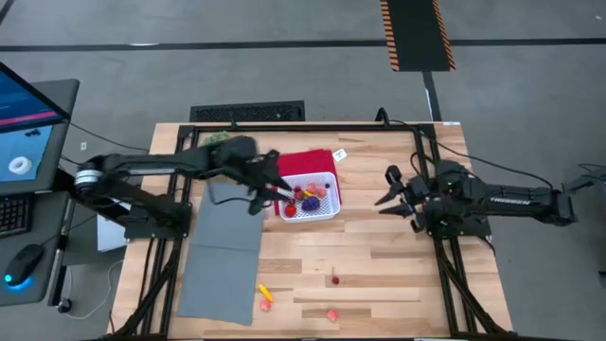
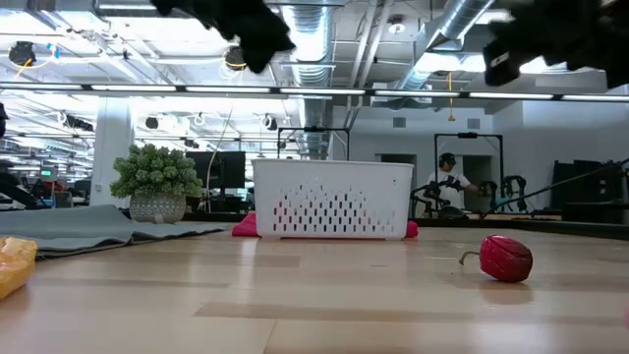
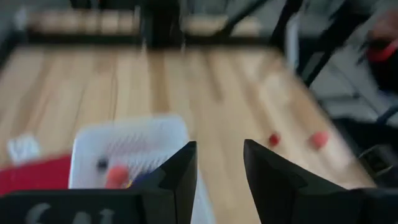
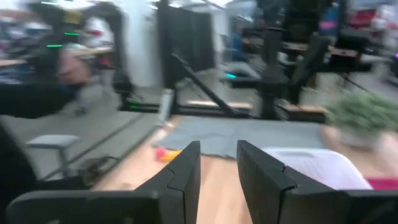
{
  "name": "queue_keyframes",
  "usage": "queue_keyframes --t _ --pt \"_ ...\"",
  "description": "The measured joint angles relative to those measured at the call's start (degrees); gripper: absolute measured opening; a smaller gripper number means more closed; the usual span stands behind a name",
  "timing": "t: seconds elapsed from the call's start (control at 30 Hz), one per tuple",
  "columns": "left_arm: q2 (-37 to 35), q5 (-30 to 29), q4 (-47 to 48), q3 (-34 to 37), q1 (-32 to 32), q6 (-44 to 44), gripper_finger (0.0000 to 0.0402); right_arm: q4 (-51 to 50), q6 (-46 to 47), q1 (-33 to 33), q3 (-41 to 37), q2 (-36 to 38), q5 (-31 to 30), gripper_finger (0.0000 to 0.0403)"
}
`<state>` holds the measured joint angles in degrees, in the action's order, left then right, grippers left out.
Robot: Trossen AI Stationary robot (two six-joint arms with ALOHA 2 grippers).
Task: Pick and placing Produce into tupperware
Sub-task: Put the pink peach into the white bin
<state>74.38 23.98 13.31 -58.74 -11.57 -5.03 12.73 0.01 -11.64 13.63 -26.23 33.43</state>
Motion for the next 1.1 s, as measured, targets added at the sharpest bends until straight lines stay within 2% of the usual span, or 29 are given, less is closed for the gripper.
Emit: queue_keyframes --t 0.1,0.2,0.37,0.5,0.73,0.93,1.1 --pt "-8.3 -0.3 -9.3 7.6 0.8 1.4 0.0121 -3.8 0.0 0.0 0.0 5.7 0.8 0.0126" --pt "-16.0 -4.2 -17.9 16.7 1.9 4.1 0.0121 -7.7 0.2 0.0 0.0 11.6 1.0 0.0126" --pt "-27.3 -4.8 -25.2 29.0 3.3 6.7 0.0121 -14.5 -1.0 0.0 0.0 20.5 1.0 0.0126" --pt "-32.8 -5.2 -29.2 35.3 4.7 7.8 0.0121 -18.9 -1.4 0.0 0.0 25.2 0.9 0.0126" --pt "-39.4 -5.5 -34.4 43.3 7.3 4.9 0.0121 -18.9 8.0 0.3 0.0 25.2 -1.8 0.0126" --pt "-42.4 -5.4 -43.8 52.1 9.2 4.9 0.0121 -17.8 11.1 5.3 0.0 20.5 -3.9 0.0126" --pt "-43.0 -10.7 -45.5 55.0 9.4 7.9 0.0121 -12.7 14.5 10.7 -0.1 14.1 -10.5 0.0126"
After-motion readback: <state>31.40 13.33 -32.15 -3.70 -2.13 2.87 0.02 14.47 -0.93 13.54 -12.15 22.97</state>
